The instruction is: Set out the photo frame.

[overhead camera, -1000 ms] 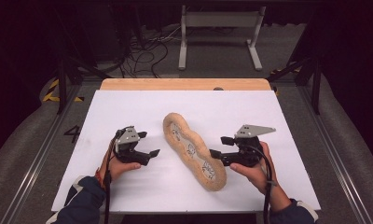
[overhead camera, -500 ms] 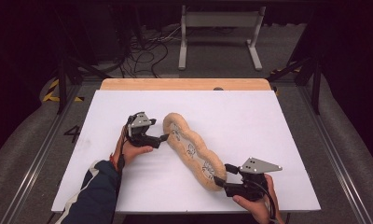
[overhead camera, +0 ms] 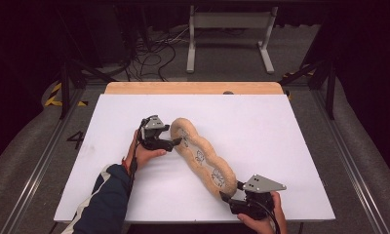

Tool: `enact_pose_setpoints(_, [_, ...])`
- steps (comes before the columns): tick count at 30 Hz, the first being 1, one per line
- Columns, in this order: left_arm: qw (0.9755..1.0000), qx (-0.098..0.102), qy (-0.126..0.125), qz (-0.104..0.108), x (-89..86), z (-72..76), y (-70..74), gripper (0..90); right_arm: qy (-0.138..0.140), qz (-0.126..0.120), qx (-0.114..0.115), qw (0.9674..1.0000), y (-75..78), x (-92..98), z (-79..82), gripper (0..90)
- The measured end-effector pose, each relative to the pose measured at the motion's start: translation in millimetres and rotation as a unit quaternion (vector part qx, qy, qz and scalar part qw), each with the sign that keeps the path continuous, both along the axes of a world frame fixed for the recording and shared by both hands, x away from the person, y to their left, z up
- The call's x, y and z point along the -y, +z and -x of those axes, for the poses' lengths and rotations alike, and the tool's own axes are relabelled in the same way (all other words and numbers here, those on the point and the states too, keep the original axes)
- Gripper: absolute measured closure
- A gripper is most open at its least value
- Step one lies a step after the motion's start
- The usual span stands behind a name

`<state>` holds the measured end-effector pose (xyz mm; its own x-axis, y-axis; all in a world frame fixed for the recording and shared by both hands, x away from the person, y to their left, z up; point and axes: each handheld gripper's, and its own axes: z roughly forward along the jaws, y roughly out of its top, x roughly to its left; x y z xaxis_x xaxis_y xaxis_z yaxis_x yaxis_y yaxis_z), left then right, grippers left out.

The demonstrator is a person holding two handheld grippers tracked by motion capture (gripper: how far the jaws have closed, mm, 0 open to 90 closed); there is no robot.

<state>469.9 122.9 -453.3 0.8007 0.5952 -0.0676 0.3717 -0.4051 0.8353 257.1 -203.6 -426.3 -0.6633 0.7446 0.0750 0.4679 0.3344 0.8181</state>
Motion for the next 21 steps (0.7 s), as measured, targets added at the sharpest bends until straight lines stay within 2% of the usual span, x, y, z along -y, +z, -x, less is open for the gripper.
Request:
enact_pose_setpoints(2, [1.0000,0.000,0.001,0.001,1.0,-1.5,-1.1,26.1,0.001,-0.005,-0.002,1.0000,-2.3,2.1,0.2,55.3])
enact_pose_setpoints(4, [0.9999,0.000,-0.014,0.010,1.7,-2.9,-1.8,31.5,0.005,-0.005,0.003,1.0000,-1.5,2.8,2.1,59.9])
enact_pose_setpoints(6, [0.9995,-0.002,-0.025,0.018,1.7,-2.8,-2.1,39.8,0.003,-0.003,0.008,1.0000,0.0,3.8,3.2,61.5])
enact_pose_setpoints(8, [0.9997,0.006,-0.022,0.012,0.6,-2.8,-1.1,45.8,0.003,-0.003,0.007,1.0000,0.0,5.8,2.8,62.7])
enact_pose_setpoints(10, [0.9998,0.003,-0.017,0.013,-2.7,-2.9,-0.9,57.9,0.002,-0.002,0.005,1.0000,-0.1,8.7,2.0,63.3])
enact_pose_setpoints(11, [0.9998,0.004,-0.016,0.009,-4.2,-3.0,-0.8,60.7,0.003,0.000,0.007,1.0000,0.1,9.3,1.7,63.4])
enact_pose_setpoints(15, [0.9997,0.003,-0.023,0.003,-6.4,-1.3,0.7,63.0,0.005,0.000,0.007,1.0000,0.3,12.2,-0.1,63.7])
enact_pose_setpoints(21, [0.9998,-0.003,-0.019,0.003,-12.7,4.5,2.4,63.8,0.002,-0.001,0.005,1.0000,0.0,17.4,-3.8,63.4])
